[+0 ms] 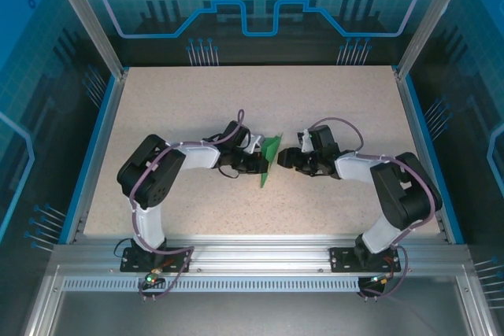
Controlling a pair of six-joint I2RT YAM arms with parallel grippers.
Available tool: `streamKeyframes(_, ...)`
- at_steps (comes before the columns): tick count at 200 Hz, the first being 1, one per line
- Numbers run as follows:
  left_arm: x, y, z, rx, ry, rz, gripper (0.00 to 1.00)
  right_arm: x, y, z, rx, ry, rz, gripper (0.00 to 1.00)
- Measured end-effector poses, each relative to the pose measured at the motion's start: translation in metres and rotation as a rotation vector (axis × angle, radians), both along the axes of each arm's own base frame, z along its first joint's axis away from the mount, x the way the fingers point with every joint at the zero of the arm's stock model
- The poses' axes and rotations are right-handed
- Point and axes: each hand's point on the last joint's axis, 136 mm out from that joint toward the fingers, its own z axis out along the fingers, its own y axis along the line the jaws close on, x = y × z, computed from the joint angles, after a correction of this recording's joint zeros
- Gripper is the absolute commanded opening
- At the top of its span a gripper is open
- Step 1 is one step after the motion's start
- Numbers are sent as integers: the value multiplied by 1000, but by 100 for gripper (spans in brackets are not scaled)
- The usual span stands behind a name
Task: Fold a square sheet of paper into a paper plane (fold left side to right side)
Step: Fold the wing for the fifth time at the center of the table.
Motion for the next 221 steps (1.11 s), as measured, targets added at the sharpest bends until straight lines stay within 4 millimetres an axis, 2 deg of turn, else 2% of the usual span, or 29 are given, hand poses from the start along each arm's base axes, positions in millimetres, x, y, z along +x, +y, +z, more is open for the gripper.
streamKeyframes(19,2,2,1,-25,6,14,14,4,4,-6,16,17,-18,58)
streamKeyframes(73,3,4,-1,-66,33,31,14,24,24,-2,65,-3,-31,53)
streamKeyframes(120,5,6,-3,-90,50,45,13,35,33,1,81,-4,-39,49)
streamKeyframes(221,6,5,-7,-109,77,53,15,44,39,-9,49,51,-54,44)
